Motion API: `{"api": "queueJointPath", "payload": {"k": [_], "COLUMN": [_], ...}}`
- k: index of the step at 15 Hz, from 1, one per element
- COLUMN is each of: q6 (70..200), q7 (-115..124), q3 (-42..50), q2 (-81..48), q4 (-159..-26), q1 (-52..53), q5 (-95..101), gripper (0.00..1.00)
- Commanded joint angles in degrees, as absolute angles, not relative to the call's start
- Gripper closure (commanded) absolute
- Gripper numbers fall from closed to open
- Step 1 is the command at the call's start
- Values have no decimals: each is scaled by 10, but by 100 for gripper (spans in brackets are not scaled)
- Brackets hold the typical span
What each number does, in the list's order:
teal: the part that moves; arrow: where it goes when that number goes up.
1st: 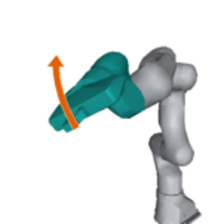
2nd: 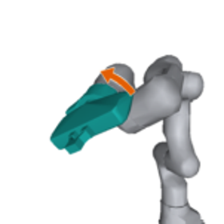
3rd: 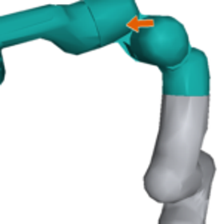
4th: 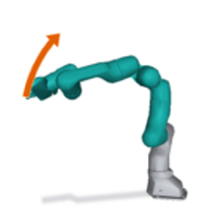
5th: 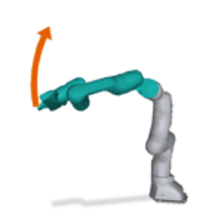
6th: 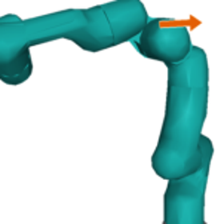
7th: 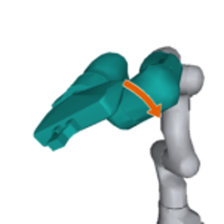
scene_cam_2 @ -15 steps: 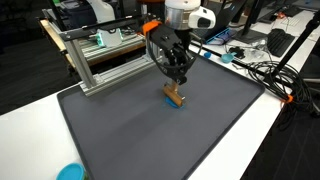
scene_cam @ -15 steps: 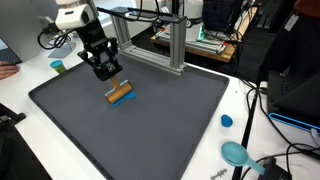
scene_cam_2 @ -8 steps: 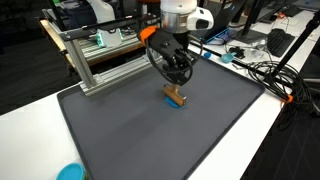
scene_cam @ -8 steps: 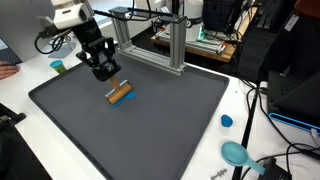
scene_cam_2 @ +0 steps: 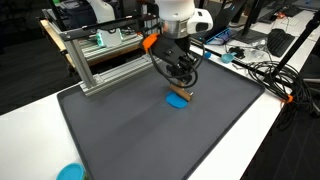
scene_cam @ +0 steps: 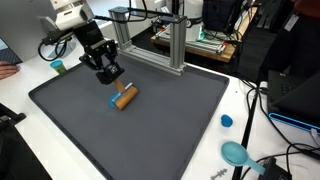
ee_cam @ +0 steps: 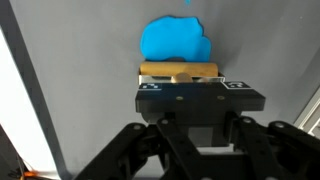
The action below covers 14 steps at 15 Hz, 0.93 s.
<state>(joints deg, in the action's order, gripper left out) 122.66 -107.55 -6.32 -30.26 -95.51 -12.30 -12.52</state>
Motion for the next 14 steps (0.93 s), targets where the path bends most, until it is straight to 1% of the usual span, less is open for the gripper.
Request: {"api": "queueJointPath", "payload": {"k": [1, 3, 8, 11, 14], "q6": [1223, 1217, 1204, 1197, 1189], "q7": [-1103, -1086, -1009, -974, -953], "q3": [-79, -73, -30, -16, -12], "q2": [-357, -346, -274, -272, -297], "q4": [-942, -936, -955, -952, -949], "q1": [-117, -111, -87, -85, -83], "q5": [-156, -157, -84, -51, -29], "gripper": [79, 79, 79, 79, 79]}}
